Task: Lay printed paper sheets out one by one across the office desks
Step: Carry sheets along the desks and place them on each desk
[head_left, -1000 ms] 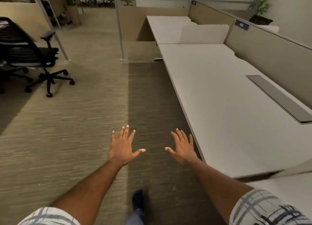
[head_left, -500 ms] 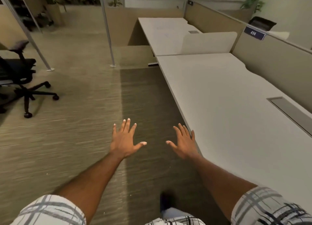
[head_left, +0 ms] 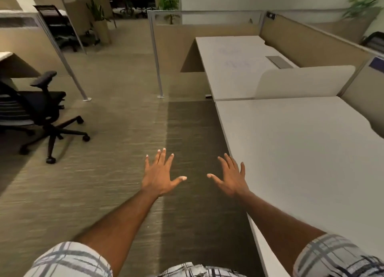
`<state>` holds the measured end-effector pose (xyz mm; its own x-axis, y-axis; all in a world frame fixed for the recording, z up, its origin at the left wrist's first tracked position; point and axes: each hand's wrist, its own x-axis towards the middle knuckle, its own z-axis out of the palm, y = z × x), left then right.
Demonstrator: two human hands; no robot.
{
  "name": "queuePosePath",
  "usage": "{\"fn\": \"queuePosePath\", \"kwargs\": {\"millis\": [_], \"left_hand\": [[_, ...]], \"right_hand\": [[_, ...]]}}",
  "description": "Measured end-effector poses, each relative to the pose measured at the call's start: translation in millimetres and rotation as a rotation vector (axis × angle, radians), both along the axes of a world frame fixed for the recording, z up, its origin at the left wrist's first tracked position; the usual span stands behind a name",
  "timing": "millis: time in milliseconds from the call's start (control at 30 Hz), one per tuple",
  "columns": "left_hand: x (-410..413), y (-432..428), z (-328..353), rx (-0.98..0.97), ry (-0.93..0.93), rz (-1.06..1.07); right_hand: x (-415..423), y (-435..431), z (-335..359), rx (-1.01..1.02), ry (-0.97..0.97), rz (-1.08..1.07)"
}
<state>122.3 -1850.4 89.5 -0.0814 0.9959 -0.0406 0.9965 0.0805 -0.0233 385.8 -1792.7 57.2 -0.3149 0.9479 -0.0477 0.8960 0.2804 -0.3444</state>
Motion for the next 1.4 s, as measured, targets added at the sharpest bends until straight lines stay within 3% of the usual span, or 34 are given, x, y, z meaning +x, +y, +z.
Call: {"fn": "queuePosePath", "kwargs": {"millis": [400,933,1400], "left_hand": [[-55.5,237.6,-23.0,-0.021,-0.021,-0.031],[-163.5,594.8,-12.7,0.060,-0.047,-0.175],[-202.5,879.1,-6.7,-0.013,-0.044,-0.339]], "right_hand": [[-58.6,231.0,-14.5,-0.042,-0.063,0.011],[-154.0,536.9,-0.4,-0.005,-0.083,-0.140],[-184.5,802.6,-17.3,-0.038,-0.064,-0.280]]}}
